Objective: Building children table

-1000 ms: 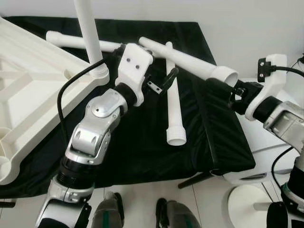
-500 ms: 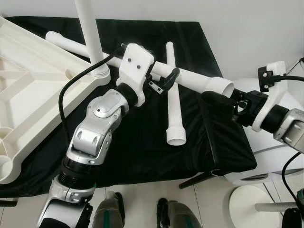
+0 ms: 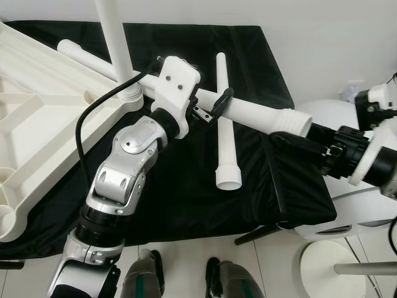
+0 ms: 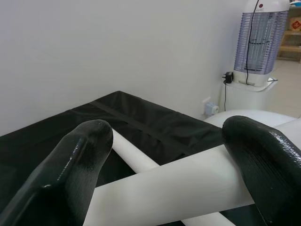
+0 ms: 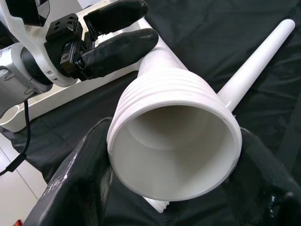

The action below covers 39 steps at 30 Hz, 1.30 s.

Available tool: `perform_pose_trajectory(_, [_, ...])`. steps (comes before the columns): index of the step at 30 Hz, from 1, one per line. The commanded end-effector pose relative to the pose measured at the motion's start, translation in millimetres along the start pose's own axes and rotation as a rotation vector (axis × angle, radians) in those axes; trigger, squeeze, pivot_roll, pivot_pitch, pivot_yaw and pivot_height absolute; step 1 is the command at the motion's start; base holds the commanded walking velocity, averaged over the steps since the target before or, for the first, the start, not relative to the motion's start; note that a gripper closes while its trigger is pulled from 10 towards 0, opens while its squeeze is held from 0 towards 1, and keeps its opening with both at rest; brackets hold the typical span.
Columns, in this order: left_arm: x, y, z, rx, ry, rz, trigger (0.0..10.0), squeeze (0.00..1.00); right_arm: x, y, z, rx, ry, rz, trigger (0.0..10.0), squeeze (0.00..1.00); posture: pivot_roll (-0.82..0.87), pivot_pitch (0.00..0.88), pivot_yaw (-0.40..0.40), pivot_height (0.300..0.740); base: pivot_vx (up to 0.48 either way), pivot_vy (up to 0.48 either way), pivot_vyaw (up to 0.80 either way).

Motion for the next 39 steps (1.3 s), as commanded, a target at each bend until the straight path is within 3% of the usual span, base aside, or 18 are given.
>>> perform_pose_trajectory(1, [-0.7, -2, -0.4, 0.002, 0.006, 0.009, 10.0, 0.00, -3.6, 8, -10.2, 0.007, -0.062, -0.061, 10.0, 0.00, -0.07, 0.201, -0.029, 0.740, 0.000, 0.000, 0.00])
perform_pose_trajectory(4, [-0.7, -2, 0.1, 0.000, 0.007, 0.010, 10.0, 0.00, -5.3, 19, -24.2, 0.022, -0.153, -0.156, 10.0, 0.00, -0.06, 0.200, -0.031, 0.740, 0.000, 0.000, 0.00])
perform_pose_trajectory(6, [-0.7, -2, 0.1, 0.000, 0.007, 0.010, 10.0, 0.00, -5.3, 19, -24.2, 0.022, -0.153, -0.156, 10.0, 0.00, -0.06, 0.200, -0.031, 0.740, 0.000, 0.000, 0.00])
perform_pose_trajectory(9, [0.1, -3, 0.7, -0.002, 0.011, 0.014, 10.0, 0.00, -6.2, 25, -29.7, 0.011, -0.185, -0.258, 10.0, 0.00, -0.05, 0.196, -0.033, 0.740, 0.000, 0.000, 0.00])
perform_pose_trajectory(16, [1.0, -3, 1.1, 0.000, 0.014, 0.016, 10.0, 0.00, -8.9, 23, -33.2, -0.030, -0.185, -0.319, 10.0, 0.00, -0.05, 0.193, -0.035, 0.740, 0.000, 0.000, 0.00])
perform_pose_trajectory(21, [2.5, -4, 2.1, -0.005, 0.018, 0.019, 10.0, 0.00, -16.9, 19, -44.4, -0.065, -0.260, -0.379, 10.0, 0.00, -0.04, 0.184, -0.042, 0.740, 0.000, 0.000, 0.00])
perform_pose_trajectory(24, [3.7, -5, 2.5, -0.005, 0.024, 0.022, 10.0, 0.00, -22.4, 14, -53.8, -0.015, -0.383, -0.419, 10.0, 0.00, -0.03, 0.177, -0.044, 0.740, 0.000, 0.000, 0.00])
perform_pose_trajectory(27, [3.9, -5, 2.3, -0.004, 0.024, 0.023, 10.0, 0.00, -23.4, 12, -55.1, 0.000, -0.409, -0.427, 10.0, 0.00, -0.03, 0.177, -0.044, 0.740, 0.000, 0.000, 0.00])
perform_pose_trajectory(29, [4.2, -6, 2.2, -0.004, 0.024, 0.024, 10.0, 0.00, -26.6, 5, -56.8, 0.057, -0.463, -0.434, 10.0, 0.00, -0.03, 0.173, -0.043, 0.740, 0.000, 0.000, 0.00])
perform_pose_trajectory(34, [4.8, -6, 2.4, -0.005, 0.025, 0.026, 10.0, 0.00, -30.7, -4, -59.5, 0.065, -0.499, -0.435, 10.0, 0.00, -0.03, 0.170, -0.043, 0.740, 0.000, 0.000, 0.00])
perform_pose_trajectory(39, [6.1, -7, 1.2, -0.005, 0.025, 0.031, 10.0, 0.00, -39.2, -32, -66.7, 0.035, -0.578, -0.401, 10.0, 0.00, -0.02, 0.173, -0.046, 0.740, 0.000, 0.000, 0.00])
Point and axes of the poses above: a point about 5 cm out from each wrist's last joint towards the gripper, its own x axis pointing back from the gripper into the wrist, its own y axis along the axis of the wrist's last joint, z = x × y, the point moved 4 cm from there along -x, pointing out of the wrist towards the gripper, and after that the axes turned 5 degrees about -x, right-handed, at the moved point
